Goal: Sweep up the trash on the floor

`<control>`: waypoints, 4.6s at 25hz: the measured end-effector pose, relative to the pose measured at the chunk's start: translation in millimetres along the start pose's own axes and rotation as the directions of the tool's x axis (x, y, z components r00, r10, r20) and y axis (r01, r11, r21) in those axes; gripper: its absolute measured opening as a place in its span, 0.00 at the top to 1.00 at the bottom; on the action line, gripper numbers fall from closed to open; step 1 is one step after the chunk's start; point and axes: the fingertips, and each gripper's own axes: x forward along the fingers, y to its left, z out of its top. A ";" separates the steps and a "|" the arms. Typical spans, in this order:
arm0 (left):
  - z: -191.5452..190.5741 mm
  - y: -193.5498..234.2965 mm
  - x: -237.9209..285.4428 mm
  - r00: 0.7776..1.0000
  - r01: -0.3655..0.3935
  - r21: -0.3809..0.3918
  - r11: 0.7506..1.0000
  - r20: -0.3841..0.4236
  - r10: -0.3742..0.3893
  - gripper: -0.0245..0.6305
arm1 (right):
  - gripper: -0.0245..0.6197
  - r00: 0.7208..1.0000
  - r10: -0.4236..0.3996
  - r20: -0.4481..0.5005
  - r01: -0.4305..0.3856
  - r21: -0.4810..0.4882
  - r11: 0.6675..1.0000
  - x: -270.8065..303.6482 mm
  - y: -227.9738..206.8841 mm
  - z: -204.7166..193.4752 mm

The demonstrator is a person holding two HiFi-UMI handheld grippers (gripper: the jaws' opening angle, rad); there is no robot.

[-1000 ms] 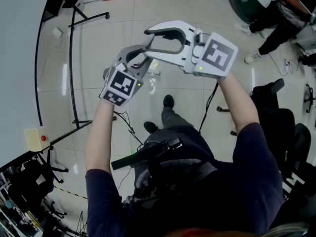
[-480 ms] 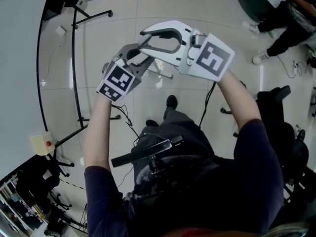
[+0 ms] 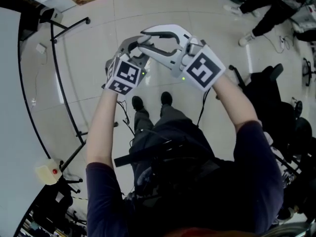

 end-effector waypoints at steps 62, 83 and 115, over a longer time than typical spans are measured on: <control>-180.5 15.9 5.6 0.975 0.160 -0.077 0.984 -0.145 -0.170 0.81 | 0.78 0.917 -0.288 -0.276 0.380 0.389 0.839 126.3 69.9 -136.2; -218.7 7.5 -81.2 0.965 0.124 -0.088 0.988 -0.222 -0.140 0.81 | 0.78 0.935 -0.274 -0.227 0.353 0.497 0.793 161.4 141.0 -100.7; -177.7 88.1 -90.0 0.991 -0.039 -0.087 0.995 -0.131 0.027 0.81 | 0.80 0.979 -0.168 -0.116 0.179 0.085 0.980 199.0 91.3 -54.1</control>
